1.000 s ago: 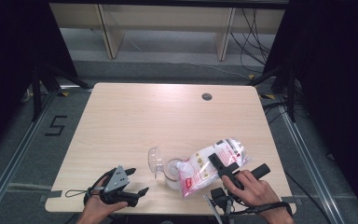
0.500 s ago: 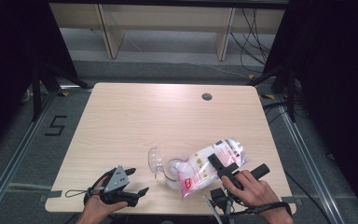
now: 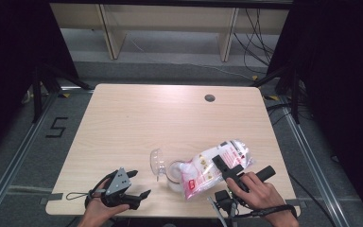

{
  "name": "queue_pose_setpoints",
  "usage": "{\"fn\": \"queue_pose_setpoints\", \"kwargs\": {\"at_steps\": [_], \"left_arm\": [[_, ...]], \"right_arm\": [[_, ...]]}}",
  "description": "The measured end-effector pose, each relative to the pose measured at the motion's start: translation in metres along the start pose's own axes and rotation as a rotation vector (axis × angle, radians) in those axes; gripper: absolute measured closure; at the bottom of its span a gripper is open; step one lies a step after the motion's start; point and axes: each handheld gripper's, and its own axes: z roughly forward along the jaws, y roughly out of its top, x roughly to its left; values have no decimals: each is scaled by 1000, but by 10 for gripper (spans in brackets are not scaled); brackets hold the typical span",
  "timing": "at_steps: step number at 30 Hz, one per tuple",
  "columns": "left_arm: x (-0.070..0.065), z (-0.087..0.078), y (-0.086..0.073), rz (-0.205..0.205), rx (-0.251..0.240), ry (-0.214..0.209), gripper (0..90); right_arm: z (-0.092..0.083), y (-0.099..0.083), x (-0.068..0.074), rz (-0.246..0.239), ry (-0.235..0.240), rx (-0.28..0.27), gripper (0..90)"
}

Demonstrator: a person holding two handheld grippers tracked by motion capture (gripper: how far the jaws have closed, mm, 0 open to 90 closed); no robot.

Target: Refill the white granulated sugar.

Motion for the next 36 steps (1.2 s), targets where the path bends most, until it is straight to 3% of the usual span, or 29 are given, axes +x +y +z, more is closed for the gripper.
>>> {"fn": "queue_pose_setpoints", "kwargs": {"at_steps": [3,4,25,31,34,36], "left_arm": [[0,0,0,0,0,0,190],[0,0,0,1,0,0,190],[-1,0,0,-7,-5,-4,190],[-1,0,0,-6,-5,-4,190],[0,0,0,-4,-1,-1,190],[-1,0,0,-9,-6,-4,190]], "right_arm": [[1,-1,-2,-19,-4,-8,670],[0,-1,0,4,3,4,671],[0,5,0,-12,10,-21,681],[-1,7,2,6,10,-14,685],[0,7,0,-25,13,-26,687],[0,8,1,-19,13,-22,688]]}}
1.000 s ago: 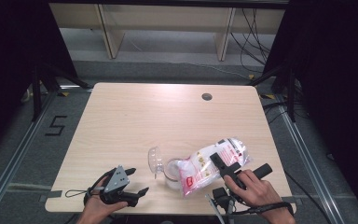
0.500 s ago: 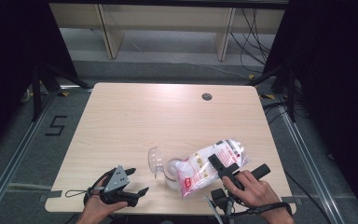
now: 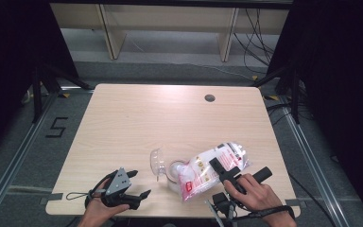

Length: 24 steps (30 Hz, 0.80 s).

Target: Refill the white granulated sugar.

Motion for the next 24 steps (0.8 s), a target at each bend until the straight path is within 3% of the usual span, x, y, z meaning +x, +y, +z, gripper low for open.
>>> {"fn": "queue_pose_setpoints", "kwargs": {"at_steps": [7,9,10,11,12,24], "left_arm": [[1,0,0,8,6,4,190],[0,0,0,1,1,0,190],[0,0,0,2,2,1,190],[0,0,0,1,1,0,190],[0,0,0,2,1,0,190],[1,0,0,9,7,3,190]], "right_arm": [[-1,0,0,8,-3,10,692],[-1,-1,-2,-23,-5,-1,693],[-1,-2,-5,-69,-8,0,693],[-3,-2,-1,-14,-5,22,694],[-3,-2,0,-8,-6,24,694],[-3,-2,0,-12,0,25,698]]}}
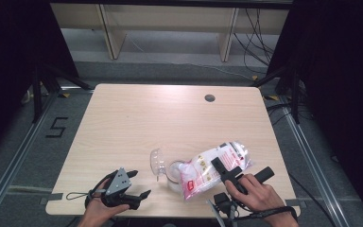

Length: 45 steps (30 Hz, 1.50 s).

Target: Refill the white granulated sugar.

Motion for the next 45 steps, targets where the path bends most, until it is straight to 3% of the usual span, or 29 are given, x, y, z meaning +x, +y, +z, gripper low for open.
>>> {"fn": "queue_pose_setpoints", "kwargs": {"at_steps": [3,4,6,9,18,20,21,24,25,34,36,38,45], "left_arm": [[0,0,0,1,0,0,190],[0,0,0,2,0,0,190],[0,0,0,0,1,0,190],[0,0,0,1,0,0,190],[0,0,0,-2,-5,-3,190],[0,0,0,5,-7,-4,190],[0,0,0,1,-5,-4,190],[0,0,0,-1,-6,-4,190],[0,0,0,6,-6,-4,190],[0,0,0,-1,-9,-7,190],[-1,1,0,-20,-22,-8,190],[1,0,0,8,-9,-8,190],[0,0,0,-1,-10,-7,190]], "right_arm": [[0,1,-2,-24,-2,-13,699],[0,2,-1,-1,-4,-7,700],[0,3,0,0,-5,-9,701],[1,2,-3,-58,-5,-17,702],[0,-1,-1,-43,-1,-8,705],[0,-2,-1,-59,-4,-16,706],[-2,-3,0,-34,-5,-3,706],[-2,-3,1,-34,-4,-3,707],[-1,-2,-1,-58,-3,-19,708],[-2,2,0,-44,8,-14,715],[-3,2,-1,-51,9,-9,717],[-3,2,-1,-54,6,-8,717],[-4,1,-1,-48,8,-5,720]]}}
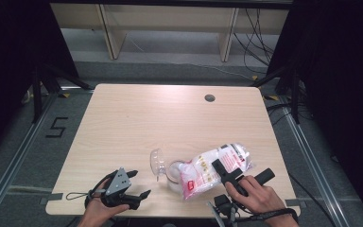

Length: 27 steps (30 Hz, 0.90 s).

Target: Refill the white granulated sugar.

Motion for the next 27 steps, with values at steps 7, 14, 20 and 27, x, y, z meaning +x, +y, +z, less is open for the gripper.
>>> {"fn": "queue_pose_setpoints", "kwargs": {"at_steps": [7,14,20,27], "left_arm": [[0,0,0,1,0,1,190],[0,0,0,2,3,4,191],[0,0,0,1,0,0,191],[0,0,0,-2,0,0,191]], "right_arm": [[0,0,0,-14,5,-1,721],[0,0,1,-4,5,-3,723],[0,-2,1,7,7,-6,725],[1,-4,3,24,15,-16,727]]}}
